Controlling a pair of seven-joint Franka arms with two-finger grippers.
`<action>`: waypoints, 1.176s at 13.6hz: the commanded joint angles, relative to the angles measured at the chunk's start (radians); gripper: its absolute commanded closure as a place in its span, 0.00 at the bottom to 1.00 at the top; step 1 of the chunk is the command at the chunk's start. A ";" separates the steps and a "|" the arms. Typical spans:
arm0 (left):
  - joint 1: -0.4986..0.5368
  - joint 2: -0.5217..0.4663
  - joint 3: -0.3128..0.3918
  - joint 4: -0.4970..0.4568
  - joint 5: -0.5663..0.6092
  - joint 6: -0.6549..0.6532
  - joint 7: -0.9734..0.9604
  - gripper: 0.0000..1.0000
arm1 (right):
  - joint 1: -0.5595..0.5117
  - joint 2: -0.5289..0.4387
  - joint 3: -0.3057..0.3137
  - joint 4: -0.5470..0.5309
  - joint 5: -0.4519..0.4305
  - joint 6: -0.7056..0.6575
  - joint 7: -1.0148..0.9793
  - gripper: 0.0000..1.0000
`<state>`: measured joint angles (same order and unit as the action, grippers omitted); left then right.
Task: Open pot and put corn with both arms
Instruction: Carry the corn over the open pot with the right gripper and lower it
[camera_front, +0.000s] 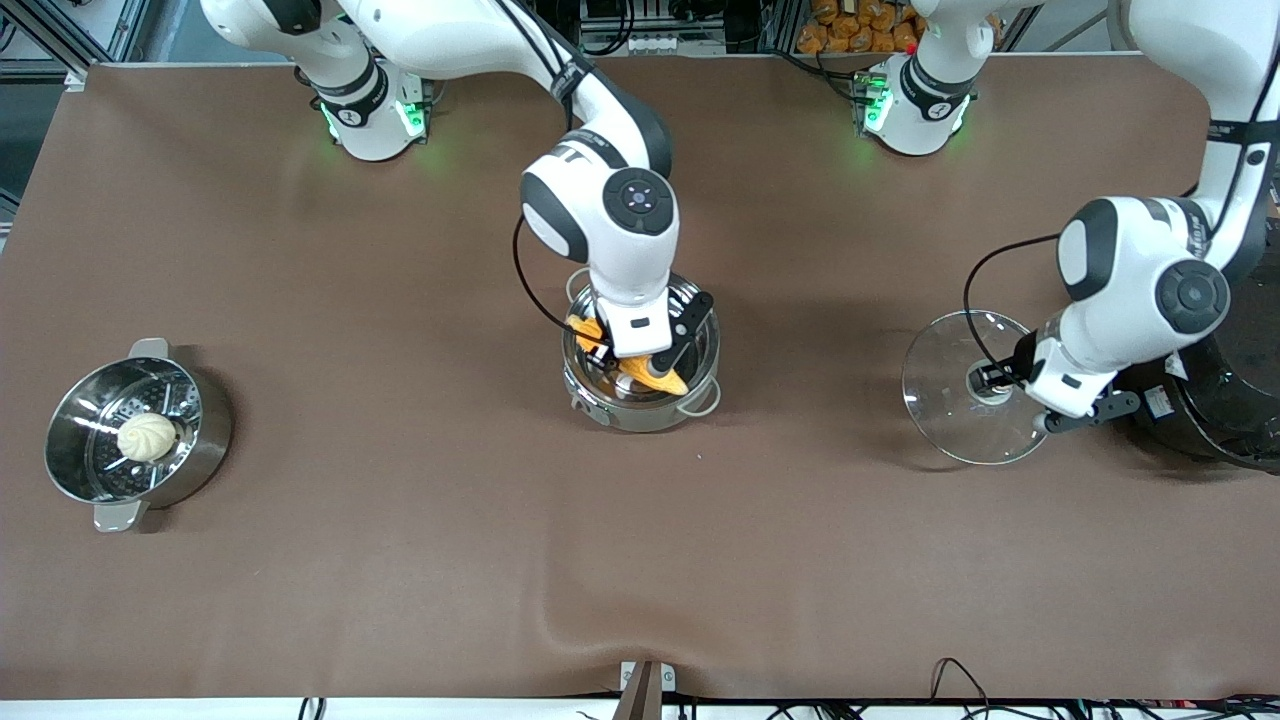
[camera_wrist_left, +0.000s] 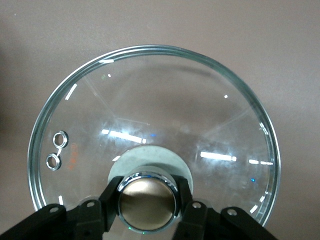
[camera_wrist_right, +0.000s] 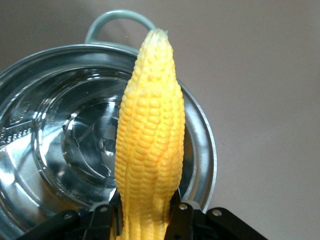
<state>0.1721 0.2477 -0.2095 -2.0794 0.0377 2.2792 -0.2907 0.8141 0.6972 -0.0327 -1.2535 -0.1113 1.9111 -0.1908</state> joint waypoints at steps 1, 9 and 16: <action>0.018 -0.070 -0.011 -0.100 -0.007 0.092 0.039 1.00 | 0.037 0.030 -0.012 0.023 -0.042 -0.018 0.017 1.00; 0.015 -0.045 -0.013 -0.130 -0.006 0.151 0.185 1.00 | 0.076 0.041 -0.012 -0.001 -0.071 -0.023 0.134 0.00; -0.009 0.012 -0.048 -0.116 -0.009 0.207 0.176 1.00 | -0.056 -0.091 -0.012 -0.001 0.021 -0.193 0.128 0.00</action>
<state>0.1608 0.2614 -0.2470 -2.1916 0.0378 2.4595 -0.1280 0.8312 0.6911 -0.0593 -1.2323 -0.1293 1.7831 -0.0614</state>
